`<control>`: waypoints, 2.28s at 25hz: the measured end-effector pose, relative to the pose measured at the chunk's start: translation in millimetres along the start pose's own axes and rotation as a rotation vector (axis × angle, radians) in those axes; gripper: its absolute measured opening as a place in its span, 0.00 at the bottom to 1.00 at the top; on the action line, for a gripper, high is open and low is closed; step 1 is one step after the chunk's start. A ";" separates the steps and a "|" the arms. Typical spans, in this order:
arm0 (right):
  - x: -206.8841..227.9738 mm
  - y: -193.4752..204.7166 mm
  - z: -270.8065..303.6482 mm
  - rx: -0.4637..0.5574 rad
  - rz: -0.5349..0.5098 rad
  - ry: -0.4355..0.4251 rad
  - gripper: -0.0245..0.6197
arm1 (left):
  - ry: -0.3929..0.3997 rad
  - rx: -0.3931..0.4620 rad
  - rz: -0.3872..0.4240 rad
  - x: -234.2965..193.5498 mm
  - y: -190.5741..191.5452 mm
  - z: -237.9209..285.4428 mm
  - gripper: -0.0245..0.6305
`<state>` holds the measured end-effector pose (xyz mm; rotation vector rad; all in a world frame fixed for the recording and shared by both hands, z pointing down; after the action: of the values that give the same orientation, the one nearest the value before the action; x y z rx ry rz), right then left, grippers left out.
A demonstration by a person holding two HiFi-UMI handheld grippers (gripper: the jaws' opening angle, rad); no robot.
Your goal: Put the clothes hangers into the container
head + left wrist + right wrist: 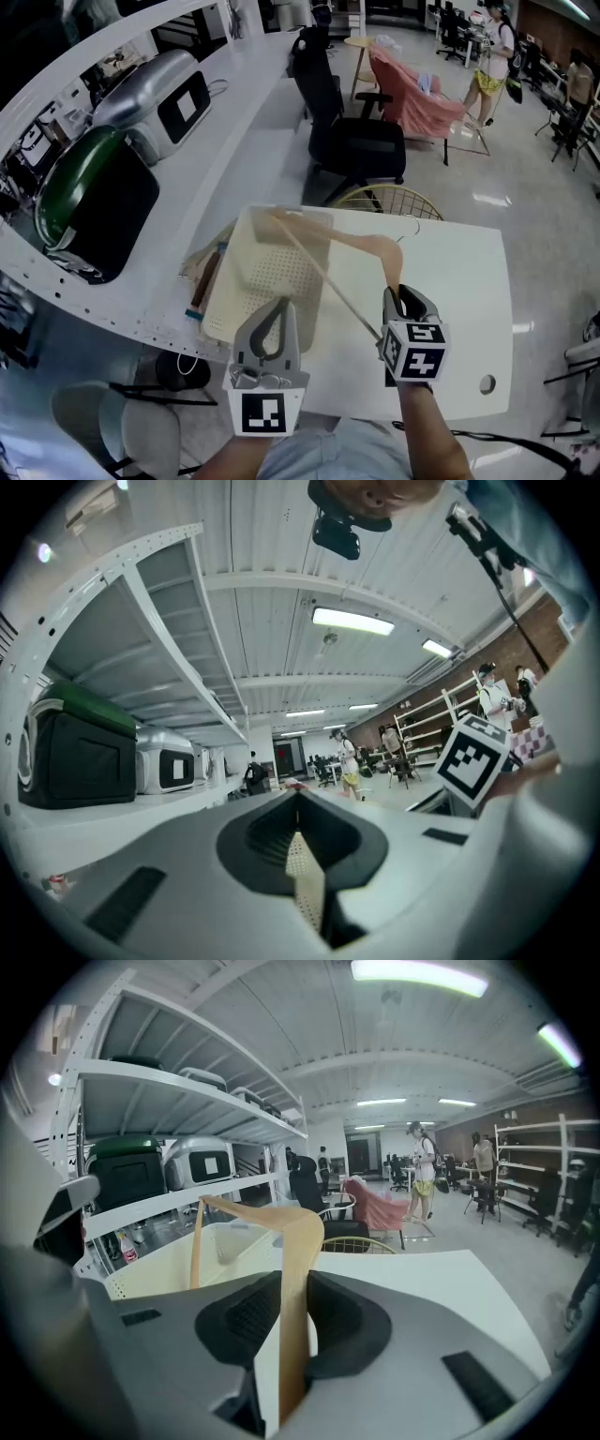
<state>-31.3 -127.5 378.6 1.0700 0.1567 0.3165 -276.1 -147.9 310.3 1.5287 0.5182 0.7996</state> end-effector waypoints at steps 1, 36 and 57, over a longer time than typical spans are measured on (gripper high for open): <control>-6.9 0.2 0.4 -0.005 -0.004 0.013 0.18 | 0.010 0.009 -0.002 -7.9 1.9 -1.3 0.06; -184.3 -3.8 14.4 -0.208 -0.112 0.333 0.19 | 0.394 0.084 -0.142 -181.4 45.7 -19.8 0.06; -181.4 -27.7 -26.0 0.023 -0.022 0.243 0.25 | 0.382 0.088 -0.102 -175.7 38.5 -19.5 0.06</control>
<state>-204.9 -177.6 337.0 1.0493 0.3898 0.4261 -410.9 -268.4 315.7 1.4203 0.9158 1.0058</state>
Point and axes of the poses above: the fingertips, and each gripper's own axes: z forward along the fingers, x to its right, y out of its underside, the point moved 10 cm from there along -z, backward along the fingers, and after that the axes turned 10 degrees about y, right-handed, at the moved point
